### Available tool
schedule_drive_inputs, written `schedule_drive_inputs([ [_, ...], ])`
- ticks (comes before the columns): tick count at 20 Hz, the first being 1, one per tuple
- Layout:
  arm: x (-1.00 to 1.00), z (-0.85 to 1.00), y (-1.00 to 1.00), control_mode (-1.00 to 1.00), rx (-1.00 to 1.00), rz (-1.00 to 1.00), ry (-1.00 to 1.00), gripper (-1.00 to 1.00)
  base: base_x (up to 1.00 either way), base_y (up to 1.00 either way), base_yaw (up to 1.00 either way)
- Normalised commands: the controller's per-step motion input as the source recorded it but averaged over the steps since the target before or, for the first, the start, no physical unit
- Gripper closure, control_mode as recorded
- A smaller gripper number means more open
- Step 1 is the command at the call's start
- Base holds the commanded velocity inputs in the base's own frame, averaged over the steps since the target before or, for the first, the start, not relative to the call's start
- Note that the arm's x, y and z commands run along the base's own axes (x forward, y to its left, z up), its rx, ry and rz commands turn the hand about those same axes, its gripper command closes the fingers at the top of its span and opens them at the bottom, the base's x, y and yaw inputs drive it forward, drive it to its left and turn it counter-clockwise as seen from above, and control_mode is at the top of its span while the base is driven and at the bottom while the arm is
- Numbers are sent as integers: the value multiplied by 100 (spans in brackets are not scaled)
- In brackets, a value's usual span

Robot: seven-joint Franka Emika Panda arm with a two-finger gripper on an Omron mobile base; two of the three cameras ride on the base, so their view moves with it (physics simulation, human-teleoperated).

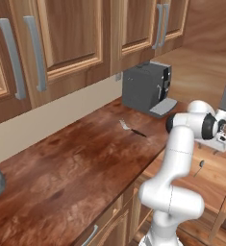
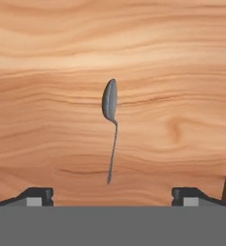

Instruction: Organize the utensils by type. Pick up the wooden spoons from the counter and place them in the open cabinet. Then pick up the metallic utensils from the counter and place them in the open drawer.

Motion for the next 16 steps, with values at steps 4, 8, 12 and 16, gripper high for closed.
schedule_drive_inputs([
  [4,-10,58,32,-100,0,45,-4,-100,0,0,0],
  [8,0,57,35,-100,0,49,-4,-100,0,0,0],
  [12,0,51,51,-100,0,52,0,-100,0,0,0],
  [16,0,38,53,-100,0,53,0,-100,0,0,0],
])
